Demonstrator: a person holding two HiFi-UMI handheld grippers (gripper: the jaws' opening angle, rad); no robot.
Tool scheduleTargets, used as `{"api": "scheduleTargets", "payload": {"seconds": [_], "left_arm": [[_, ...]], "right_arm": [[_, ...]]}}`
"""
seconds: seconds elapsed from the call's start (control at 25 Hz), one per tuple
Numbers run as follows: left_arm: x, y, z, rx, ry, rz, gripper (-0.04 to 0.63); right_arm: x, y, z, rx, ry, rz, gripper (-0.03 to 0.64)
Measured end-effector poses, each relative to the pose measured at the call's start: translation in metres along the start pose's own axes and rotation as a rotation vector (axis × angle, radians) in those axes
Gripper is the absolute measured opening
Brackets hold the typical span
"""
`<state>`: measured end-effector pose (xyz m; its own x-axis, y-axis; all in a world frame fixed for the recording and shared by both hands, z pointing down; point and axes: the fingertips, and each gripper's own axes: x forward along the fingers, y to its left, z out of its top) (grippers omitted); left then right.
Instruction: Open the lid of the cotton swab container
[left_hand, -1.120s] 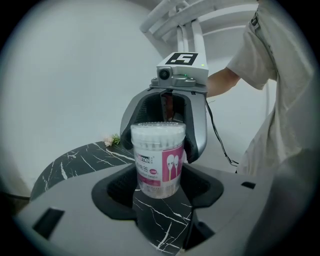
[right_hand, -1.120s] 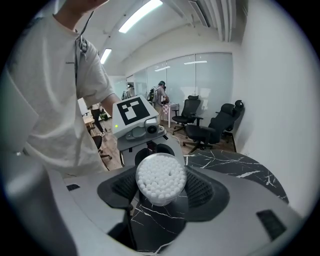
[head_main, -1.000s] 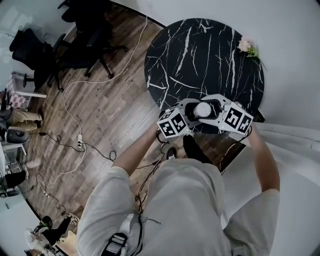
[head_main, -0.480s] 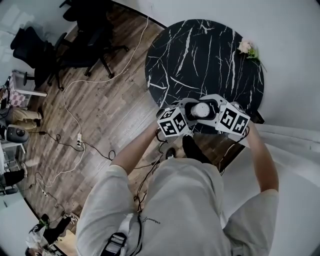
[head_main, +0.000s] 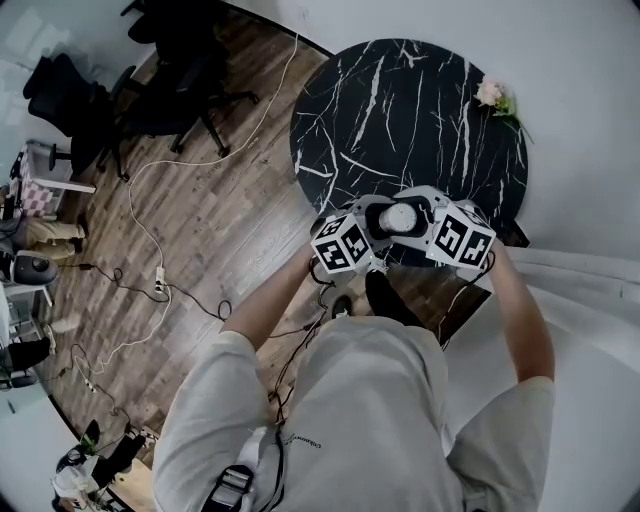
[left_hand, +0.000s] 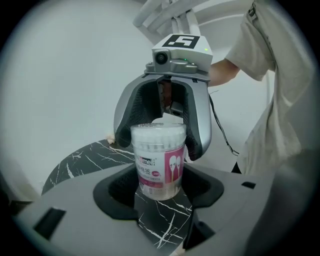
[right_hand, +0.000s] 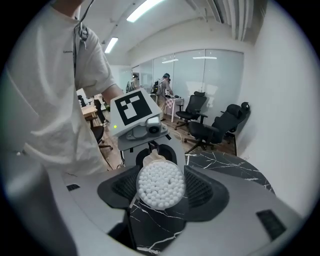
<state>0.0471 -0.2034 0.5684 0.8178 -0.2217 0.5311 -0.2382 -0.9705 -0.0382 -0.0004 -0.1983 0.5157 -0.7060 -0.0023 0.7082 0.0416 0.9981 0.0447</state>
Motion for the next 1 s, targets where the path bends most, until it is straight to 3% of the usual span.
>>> {"api": "scheduleTargets", "payload": {"seconds": [0.2,0.56,0.8,0.88,1.0], "left_arm": [[-0.007,-0.005,0.017,-0.056,-0.092,-0.024,0.262],[-0.015,-0.015,0.038,-0.052,-0.173,-0.060,0.261],[-0.014,-0.020,0.055,-0.112,-0.244,-0.084,0.261],[-0.011,-0.017,0.051,-0.106,-0.214,-0.058,0.262],[-0.008,-0.004,0.039,-0.121,-0.168,0.028,0.262]], "right_arm": [[-0.015,0.002,0.017,0.052,-0.118,0.027,0.284],[-0.034,0.008,0.023,0.086,-0.279,0.015,0.284],[-0.050,0.006,0.030,0.174,-0.430,0.014,0.284],[-0.047,0.003,0.025,0.191,-0.392,-0.018,0.284],[-0.038,-0.005,0.016,0.201,-0.272,-0.159,0.284]]}}
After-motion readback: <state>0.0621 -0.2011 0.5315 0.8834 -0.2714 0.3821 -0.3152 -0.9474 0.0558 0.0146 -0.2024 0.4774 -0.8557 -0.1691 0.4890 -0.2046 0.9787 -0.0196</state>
